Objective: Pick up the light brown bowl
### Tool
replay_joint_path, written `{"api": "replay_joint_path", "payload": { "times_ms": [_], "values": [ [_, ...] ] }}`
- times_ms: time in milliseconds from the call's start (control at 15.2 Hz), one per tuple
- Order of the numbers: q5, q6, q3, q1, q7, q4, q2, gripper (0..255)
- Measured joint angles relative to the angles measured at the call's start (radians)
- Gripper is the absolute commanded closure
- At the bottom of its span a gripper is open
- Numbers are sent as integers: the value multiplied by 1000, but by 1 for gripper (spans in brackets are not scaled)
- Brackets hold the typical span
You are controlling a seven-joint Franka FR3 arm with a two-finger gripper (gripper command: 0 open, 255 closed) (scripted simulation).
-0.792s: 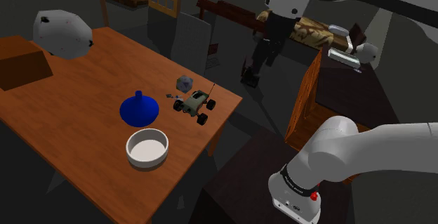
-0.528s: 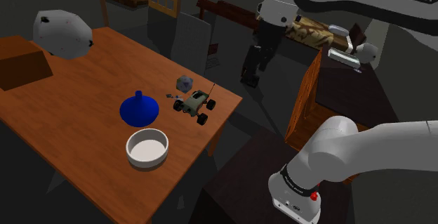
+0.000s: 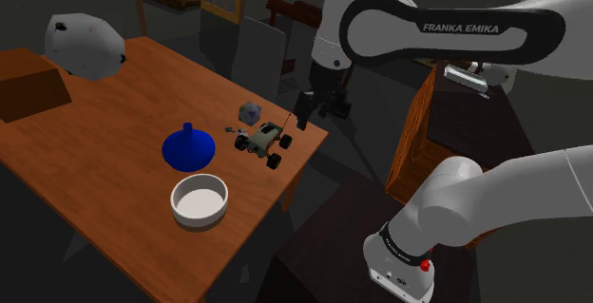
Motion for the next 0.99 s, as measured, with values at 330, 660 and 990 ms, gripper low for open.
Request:
{"api": "replay_joint_path", "payload": {
  "times_ms": [330,660,990],
  "values": [
    [8,175,58,8,54,-25,144,0],
    [-15,349,108,5,113,-15,324,0],
    [-73,483,146,3,192,36,509,0]
  ]
}}
